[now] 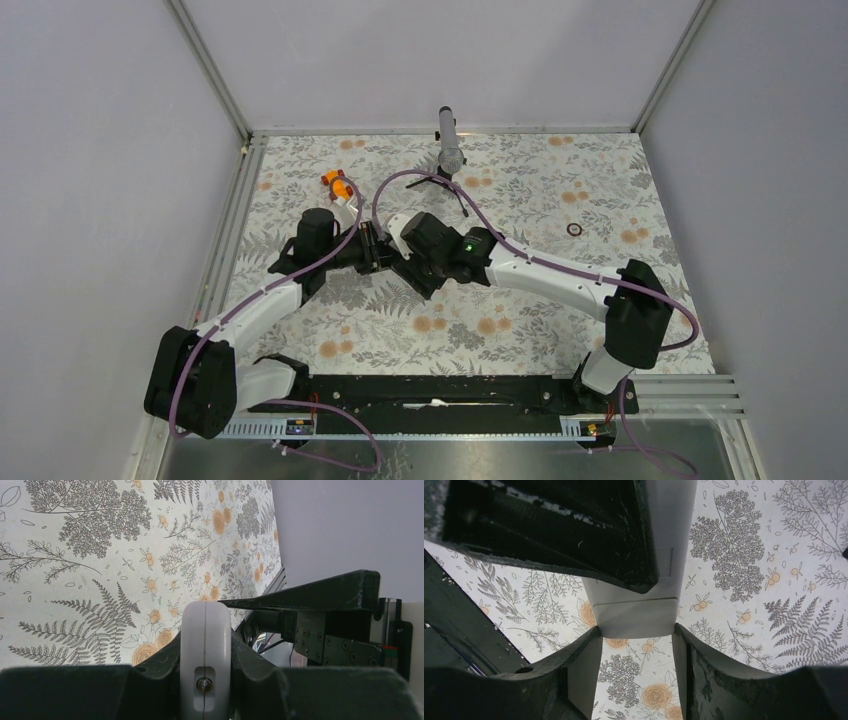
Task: Load the batteries into the remote control
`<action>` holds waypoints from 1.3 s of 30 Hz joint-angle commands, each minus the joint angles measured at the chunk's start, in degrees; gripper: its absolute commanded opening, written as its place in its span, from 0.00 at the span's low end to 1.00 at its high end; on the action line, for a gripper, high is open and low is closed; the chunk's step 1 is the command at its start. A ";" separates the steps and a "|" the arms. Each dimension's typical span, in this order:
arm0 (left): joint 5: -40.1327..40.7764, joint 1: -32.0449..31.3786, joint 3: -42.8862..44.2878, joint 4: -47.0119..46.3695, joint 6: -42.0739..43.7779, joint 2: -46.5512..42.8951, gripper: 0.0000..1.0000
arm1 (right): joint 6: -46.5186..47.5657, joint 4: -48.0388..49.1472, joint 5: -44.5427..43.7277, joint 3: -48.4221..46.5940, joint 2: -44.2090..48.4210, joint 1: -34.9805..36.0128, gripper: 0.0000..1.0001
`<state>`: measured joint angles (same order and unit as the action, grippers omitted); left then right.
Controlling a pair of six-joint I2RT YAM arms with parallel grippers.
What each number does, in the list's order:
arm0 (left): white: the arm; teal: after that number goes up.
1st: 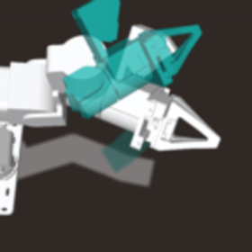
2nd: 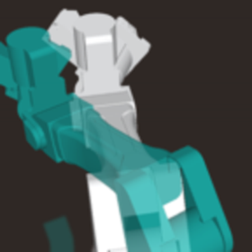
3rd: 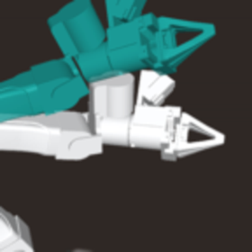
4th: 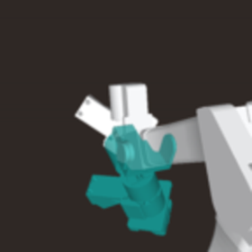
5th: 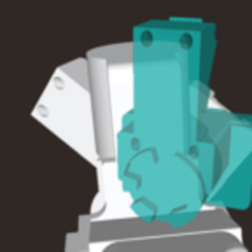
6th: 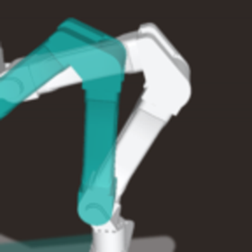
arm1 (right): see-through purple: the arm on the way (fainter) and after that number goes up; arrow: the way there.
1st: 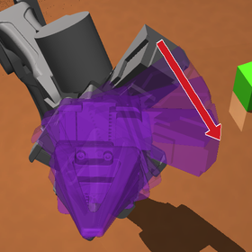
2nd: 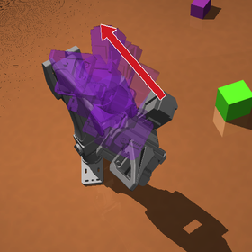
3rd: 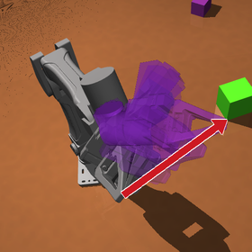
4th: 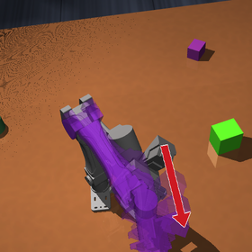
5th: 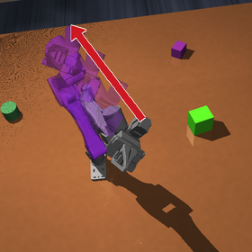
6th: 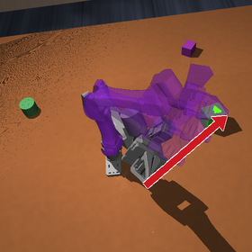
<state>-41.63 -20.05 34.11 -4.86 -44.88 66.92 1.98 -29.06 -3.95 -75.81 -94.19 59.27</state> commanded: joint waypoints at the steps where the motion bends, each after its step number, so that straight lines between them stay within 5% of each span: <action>1: -8.75 -1.34 0.58 -5.51 -4.06 -0.45 0.00 | -4.53 6.51 -2.70 -4.83 -2.38 -0.48 0.57; 20: -13.78 3.43 2.91 -2.67 -6.36 1.63 0.00 | -6.82 2.04 -3.16 -7.29 -2.48 -3.36 0.69; 25: -14.96 5.16 2.82 -2.69 -6.44 2.37 0.00 | -8.53 1.34 -0.75 -9.35 -1.87 -3.56 0.84; 30: -15.62 6.05 2.84 -3.14 -6.96 2.57 0.00 | -11.55 0.59 2.14 -11.39 -1.94 -4.42 0.98; 39: -16.74 7.65 2.62 -7.05 -10.76 2.76 0.00 | -25.02 7.81 11.35 -5.23 4.73 -10.33 1.00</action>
<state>-54.52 -12.97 35.03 -7.14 -53.10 69.52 -14.46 -27.77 3.20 -84.03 -95.74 52.51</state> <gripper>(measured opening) 0.225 0.993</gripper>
